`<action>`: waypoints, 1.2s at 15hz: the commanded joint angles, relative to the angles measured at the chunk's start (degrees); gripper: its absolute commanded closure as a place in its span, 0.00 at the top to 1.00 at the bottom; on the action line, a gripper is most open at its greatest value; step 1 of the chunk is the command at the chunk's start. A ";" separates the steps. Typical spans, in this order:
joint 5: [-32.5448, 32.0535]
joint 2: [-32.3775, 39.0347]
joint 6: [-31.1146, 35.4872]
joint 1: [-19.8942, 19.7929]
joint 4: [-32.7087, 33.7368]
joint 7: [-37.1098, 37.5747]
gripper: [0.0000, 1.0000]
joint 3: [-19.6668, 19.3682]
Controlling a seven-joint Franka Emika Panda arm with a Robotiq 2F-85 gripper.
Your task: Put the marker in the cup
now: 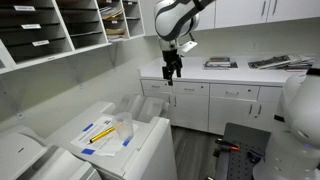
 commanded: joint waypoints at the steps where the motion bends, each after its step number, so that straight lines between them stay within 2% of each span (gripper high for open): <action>1: 0.07 0.02 -0.12 -0.21 0.09 -0.05 1.00 0.21; 4: 0.07 0.02 -0.12 -0.21 0.09 -0.04 1.00 0.21; 10: 3.62 9.07 -0.33 3.39 6.75 -18.94 1.00 0.13; 13: 3.93 16.50 0.80 4.20 13.38 -27.16 1.00 1.88; 18: 3.30 27.27 2.15 3.46 23.21 -39.63 1.00 7.30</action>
